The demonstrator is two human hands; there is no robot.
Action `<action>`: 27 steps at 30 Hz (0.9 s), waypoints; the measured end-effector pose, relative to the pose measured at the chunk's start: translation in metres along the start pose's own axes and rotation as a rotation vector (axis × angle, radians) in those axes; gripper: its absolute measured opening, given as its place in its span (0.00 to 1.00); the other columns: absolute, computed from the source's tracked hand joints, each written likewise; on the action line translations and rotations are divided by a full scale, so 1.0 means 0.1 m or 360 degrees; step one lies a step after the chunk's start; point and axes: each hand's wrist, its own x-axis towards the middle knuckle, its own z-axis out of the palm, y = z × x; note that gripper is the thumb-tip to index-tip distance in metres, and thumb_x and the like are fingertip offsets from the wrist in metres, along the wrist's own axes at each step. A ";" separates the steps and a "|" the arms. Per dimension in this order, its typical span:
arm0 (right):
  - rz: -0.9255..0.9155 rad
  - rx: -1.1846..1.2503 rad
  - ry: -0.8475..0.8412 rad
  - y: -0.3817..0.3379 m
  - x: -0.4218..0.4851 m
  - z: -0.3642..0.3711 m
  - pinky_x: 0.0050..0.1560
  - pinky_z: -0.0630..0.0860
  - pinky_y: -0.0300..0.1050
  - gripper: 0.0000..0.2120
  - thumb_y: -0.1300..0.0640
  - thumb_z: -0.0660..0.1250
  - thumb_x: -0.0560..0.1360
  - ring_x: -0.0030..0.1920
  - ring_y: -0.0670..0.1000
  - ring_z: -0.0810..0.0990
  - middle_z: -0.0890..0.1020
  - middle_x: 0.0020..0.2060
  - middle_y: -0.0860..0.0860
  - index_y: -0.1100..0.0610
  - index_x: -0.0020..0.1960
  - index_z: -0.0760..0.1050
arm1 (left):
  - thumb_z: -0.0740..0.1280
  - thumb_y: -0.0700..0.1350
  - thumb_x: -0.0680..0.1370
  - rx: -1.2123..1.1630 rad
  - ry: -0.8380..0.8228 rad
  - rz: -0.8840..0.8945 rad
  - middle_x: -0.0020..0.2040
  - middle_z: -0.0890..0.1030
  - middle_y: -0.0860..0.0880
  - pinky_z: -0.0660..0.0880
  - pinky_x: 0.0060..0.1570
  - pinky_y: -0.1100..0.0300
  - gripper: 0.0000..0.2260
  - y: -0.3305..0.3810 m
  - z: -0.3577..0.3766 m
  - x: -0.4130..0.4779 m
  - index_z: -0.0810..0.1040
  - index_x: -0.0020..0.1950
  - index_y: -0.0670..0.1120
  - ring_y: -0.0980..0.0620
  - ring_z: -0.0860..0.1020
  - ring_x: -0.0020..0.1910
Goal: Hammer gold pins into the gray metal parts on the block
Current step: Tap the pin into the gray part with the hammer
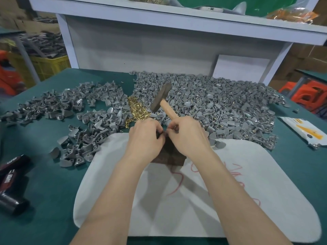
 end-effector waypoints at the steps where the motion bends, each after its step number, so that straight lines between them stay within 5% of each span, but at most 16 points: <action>1: 0.0010 0.0016 -0.0005 0.00 0.00 0.00 0.48 0.77 0.49 0.05 0.52 0.65 0.75 0.47 0.57 0.79 0.81 0.48 0.52 0.48 0.47 0.80 | 0.67 0.44 0.75 -0.0005 0.0002 0.0001 0.50 0.79 0.49 0.70 0.57 0.49 0.02 0.00 0.00 0.00 0.79 0.45 0.47 0.44 0.72 0.55; 15: 0.0076 0.0134 0.0000 -0.01 0.01 0.00 0.48 0.77 0.48 0.05 0.54 0.67 0.73 0.48 0.55 0.80 0.82 0.46 0.51 0.48 0.44 0.82 | 0.67 0.43 0.75 0.0031 0.0035 0.0035 0.49 0.79 0.49 0.70 0.56 0.49 0.02 0.01 -0.01 -0.01 0.79 0.44 0.47 0.44 0.73 0.54; 27: -0.0038 -0.0183 -0.0048 -0.08 0.00 -0.05 0.48 0.71 0.47 0.07 0.54 0.63 0.77 0.51 0.57 0.77 0.75 0.50 0.52 0.49 0.52 0.78 | 0.67 0.45 0.76 0.0060 0.0028 0.0064 0.48 0.79 0.47 0.70 0.54 0.49 0.04 0.01 -0.01 0.00 0.79 0.44 0.45 0.42 0.73 0.53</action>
